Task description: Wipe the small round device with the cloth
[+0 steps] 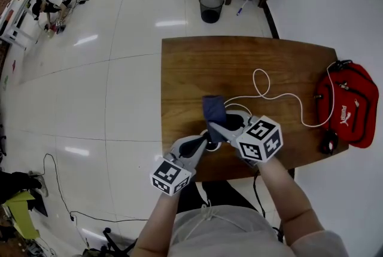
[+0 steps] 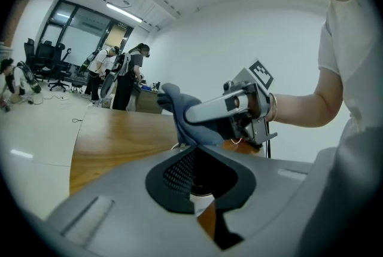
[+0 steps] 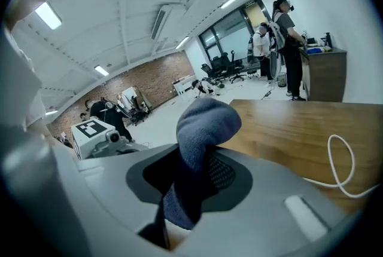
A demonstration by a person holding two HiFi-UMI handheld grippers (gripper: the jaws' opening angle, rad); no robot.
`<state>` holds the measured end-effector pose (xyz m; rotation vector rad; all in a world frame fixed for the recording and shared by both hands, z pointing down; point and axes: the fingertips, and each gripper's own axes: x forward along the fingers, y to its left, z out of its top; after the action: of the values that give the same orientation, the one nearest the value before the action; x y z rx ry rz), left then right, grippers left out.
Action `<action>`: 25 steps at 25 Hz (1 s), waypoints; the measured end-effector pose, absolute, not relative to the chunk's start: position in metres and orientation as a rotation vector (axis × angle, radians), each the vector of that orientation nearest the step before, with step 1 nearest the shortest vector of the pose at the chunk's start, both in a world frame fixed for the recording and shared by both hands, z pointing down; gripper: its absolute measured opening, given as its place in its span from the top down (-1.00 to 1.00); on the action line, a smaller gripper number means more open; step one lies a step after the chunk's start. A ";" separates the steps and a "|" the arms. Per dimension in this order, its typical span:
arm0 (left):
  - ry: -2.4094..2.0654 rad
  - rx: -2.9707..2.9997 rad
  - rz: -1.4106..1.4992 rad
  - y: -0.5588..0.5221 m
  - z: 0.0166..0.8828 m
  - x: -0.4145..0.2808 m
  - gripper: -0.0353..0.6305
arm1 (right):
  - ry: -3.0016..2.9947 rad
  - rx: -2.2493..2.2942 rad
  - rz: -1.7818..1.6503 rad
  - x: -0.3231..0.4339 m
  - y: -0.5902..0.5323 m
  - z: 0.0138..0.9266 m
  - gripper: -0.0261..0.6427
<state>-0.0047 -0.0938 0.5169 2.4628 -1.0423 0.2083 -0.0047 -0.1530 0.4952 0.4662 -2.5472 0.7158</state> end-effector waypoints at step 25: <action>-1.049 2.432 0.179 -0.092 0.516 -0.005 0.87 | -2.284 0.471 0.849 0.009 -0.171 0.614 0.60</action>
<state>-0.0050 -0.0925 0.5163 2.4324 -1.0489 0.1792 0.0093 -0.1707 0.6140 0.4711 -2.2838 0.8487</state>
